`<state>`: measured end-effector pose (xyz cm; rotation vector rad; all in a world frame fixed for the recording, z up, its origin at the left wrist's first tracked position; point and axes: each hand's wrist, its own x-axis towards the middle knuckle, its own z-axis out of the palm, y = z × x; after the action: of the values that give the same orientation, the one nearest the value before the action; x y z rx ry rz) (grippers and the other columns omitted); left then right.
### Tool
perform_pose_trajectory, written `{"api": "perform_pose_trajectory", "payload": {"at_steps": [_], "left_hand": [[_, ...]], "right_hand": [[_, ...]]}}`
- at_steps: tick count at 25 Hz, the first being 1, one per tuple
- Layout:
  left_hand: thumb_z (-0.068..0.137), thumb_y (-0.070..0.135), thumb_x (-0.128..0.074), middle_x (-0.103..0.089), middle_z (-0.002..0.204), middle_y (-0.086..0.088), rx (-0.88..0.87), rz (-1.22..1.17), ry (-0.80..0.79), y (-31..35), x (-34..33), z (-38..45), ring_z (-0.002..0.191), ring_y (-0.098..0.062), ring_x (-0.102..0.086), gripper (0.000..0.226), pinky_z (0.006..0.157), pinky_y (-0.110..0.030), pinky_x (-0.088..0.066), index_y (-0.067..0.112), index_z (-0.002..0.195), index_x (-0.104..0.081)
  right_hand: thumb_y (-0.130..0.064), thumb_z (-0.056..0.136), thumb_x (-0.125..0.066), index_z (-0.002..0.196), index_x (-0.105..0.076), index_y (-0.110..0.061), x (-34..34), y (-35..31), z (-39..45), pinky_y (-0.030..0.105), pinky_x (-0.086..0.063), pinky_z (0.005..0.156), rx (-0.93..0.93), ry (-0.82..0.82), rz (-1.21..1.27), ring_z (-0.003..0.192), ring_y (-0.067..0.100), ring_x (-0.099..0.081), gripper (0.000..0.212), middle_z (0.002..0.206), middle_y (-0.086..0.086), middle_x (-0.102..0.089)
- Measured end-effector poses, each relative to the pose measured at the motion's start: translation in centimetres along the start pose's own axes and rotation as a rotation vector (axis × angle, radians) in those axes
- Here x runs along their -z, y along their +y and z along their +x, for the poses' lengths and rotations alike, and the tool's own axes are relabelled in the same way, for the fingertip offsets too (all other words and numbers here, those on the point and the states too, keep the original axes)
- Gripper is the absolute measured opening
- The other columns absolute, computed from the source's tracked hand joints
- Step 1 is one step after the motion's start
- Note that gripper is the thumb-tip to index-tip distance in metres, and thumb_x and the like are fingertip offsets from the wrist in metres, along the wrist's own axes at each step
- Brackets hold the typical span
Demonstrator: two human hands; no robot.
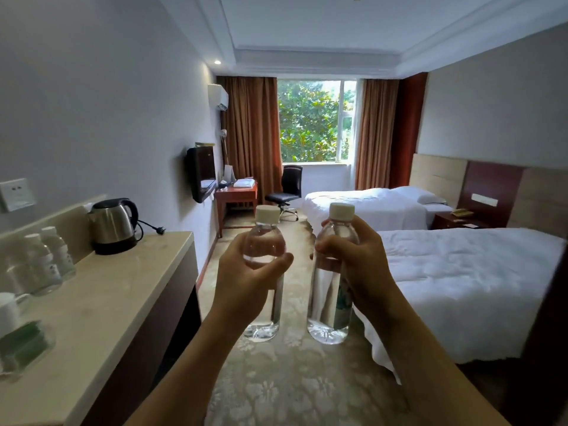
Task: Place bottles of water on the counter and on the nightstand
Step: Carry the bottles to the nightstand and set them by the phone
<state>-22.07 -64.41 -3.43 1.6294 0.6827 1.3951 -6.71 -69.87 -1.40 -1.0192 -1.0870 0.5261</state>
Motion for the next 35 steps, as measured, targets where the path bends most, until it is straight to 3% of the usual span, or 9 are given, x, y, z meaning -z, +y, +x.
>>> {"api": "perform_pose_trajectory", "payload": {"at_steps": [3,5,8,15,21,23,27,32,35], "left_hand": [[0.076,0.007,-0.079,-0.067,0.098,-0.001,-0.022,0.054,0.018,-3.1,-2.9,7.3,0.078,0.000,-0.069,0.033,0.058,-0.016,-0.056,0.027,0.095,-0.061],[0.074,0.008,-0.081,-0.069,0.100,0.001,-0.054,0.093,0.022,-4.9,-4.1,11.9,0.083,-0.005,-0.071,0.034,0.063,-0.016,-0.056,0.029,0.093,-0.062],[0.075,0.013,-0.081,-0.070,0.100,0.005,-0.032,0.148,0.099,-7.9,-5.1,18.0,0.085,-0.014,-0.071,0.033,0.062,-0.015,-0.057,0.034,0.092,-0.062],[0.078,0.015,-0.079,-0.066,0.100,0.006,-0.019,0.132,0.142,-17.2,-9.9,33.3,0.084,-0.015,-0.066,0.034,0.052,-0.011,-0.053,0.036,0.094,-0.058],[0.078,0.017,-0.079,-0.069,0.098,0.005,-0.033,0.072,0.114,-27.7,-15.6,51.2,0.088,-0.017,-0.068,0.032,0.059,-0.016,-0.054,0.031,0.101,-0.062],[0.078,0.019,-0.079,-0.071,0.097,0.004,-0.038,0.057,0.099,-30.6,-17.4,57.4,0.086,-0.014,-0.070,0.032,0.064,-0.023,-0.057,0.025,0.106,-0.064],[0.079,0.015,-0.077,-0.071,0.094,0.000,-0.027,0.031,0.069,-35.8,-21.1,67.8,0.081,-0.007,-0.070,0.033,0.055,-0.017,-0.056,0.016,0.110,-0.065],[0.081,0.014,-0.075,-0.070,0.092,0.006,-0.013,0.040,0.059,-45.0,-25.2,79.8,0.078,0.001,-0.069,0.027,0.053,-0.014,-0.054,0.030,0.100,-0.064],[0.084,0.010,-0.072,-0.073,0.079,0.019,0.014,0.046,0.080,-50.4,-27.3,87.4,0.071,0.009,-0.068,0.027,0.049,-0.011,-0.050,0.036,0.090,-0.064]], "right_hand": [[-0.011,0.067,-0.069,0.094,-0.065,-0.015,1.1,3.5,8.6,0.030,-0.058,0.063,-0.033,-0.031,0.063,0.073,0.022,-0.068,0.028,0.074,0.000,-0.067],[0.000,0.074,-0.070,0.095,-0.064,-0.013,1.3,5.4,13.9,0.027,-0.057,0.060,-0.030,-0.065,0.068,0.069,0.020,-0.067,0.025,0.066,-0.003,-0.067],[0.007,0.079,-0.066,0.094,-0.063,-0.015,1.8,8.3,20.8,0.025,-0.058,0.057,-0.060,-0.087,0.062,0.069,0.021,-0.066,0.026,0.071,0.003,-0.065],[-0.009,0.063,-0.066,0.094,-0.065,-0.013,3.5,17.7,36.3,0.035,-0.062,0.064,-0.060,-0.118,0.037,0.063,0.016,-0.067,0.031,0.061,-0.007,-0.067],[-0.008,0.068,-0.066,0.098,-0.064,-0.012,5.2,27.1,53.9,0.026,-0.058,0.061,-0.036,-0.105,-0.039,0.067,0.013,-0.068,0.030,0.066,-0.008,-0.068],[-0.006,0.068,-0.068,0.097,-0.065,-0.013,6.4,29.7,59.5,0.026,-0.057,0.060,-0.052,-0.068,-0.042,0.065,0.012,-0.067,0.029,0.067,-0.004,-0.067],[0.003,0.080,-0.066,0.097,-0.065,-0.017,8.4,35.0,70.1,0.024,-0.056,0.057,-0.083,0.003,-0.056,0.063,0.008,-0.066,0.027,0.072,-0.004,-0.065],[0.008,0.080,-0.063,0.098,-0.064,-0.013,10.5,44.6,83.3,0.024,-0.057,0.056,-0.073,-0.021,-0.055,0.060,0.006,-0.066,0.028,0.063,-0.008,-0.066],[0.008,0.079,-0.064,0.104,-0.063,-0.013,11.6,50.3,92.1,0.027,-0.058,0.060,-0.060,-0.035,-0.030,0.064,0.009,-0.067,0.032,0.068,-0.005,-0.067]]}}
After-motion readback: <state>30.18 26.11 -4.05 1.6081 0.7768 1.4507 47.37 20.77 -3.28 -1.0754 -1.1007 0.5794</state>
